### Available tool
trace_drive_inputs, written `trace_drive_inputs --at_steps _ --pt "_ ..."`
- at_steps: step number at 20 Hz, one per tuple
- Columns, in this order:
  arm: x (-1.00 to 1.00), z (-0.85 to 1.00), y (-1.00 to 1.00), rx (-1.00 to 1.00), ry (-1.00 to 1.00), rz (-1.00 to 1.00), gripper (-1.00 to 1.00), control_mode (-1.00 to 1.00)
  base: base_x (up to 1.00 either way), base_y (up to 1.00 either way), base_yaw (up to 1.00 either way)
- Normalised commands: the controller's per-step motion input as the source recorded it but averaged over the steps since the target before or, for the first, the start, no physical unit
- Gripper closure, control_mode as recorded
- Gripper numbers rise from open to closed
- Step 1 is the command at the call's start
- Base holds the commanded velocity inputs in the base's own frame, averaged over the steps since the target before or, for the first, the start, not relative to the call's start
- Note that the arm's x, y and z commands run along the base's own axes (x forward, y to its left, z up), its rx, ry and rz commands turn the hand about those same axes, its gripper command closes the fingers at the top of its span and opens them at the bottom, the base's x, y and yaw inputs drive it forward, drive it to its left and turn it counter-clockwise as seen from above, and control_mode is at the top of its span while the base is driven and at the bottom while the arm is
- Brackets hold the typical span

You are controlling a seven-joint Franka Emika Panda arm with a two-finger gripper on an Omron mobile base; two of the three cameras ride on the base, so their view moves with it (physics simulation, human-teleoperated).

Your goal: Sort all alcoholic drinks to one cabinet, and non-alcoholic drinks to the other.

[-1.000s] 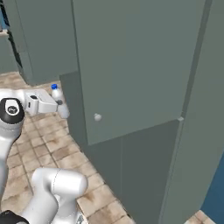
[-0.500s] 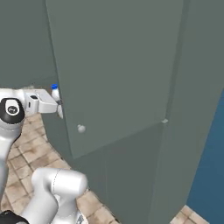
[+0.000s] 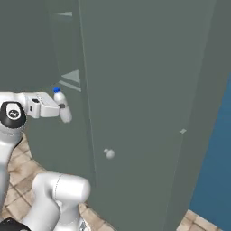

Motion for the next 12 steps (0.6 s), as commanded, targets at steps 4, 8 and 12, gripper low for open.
trace_drive_inputs --at_steps 4,8,12 --pt "0.0 0.0 0.0 0.0 0.0 0.0 1.0 1.0 0.4 0.42 -0.28" --pt "0.0 0.0 0.0 0.0 0.0 0.0 1.0 1.0 0.21 0.05 -0.32" --pt "0.0 0.0 0.0 0.0 0.0 0.0 1.0 1.0 0.11 0.01 -0.38"
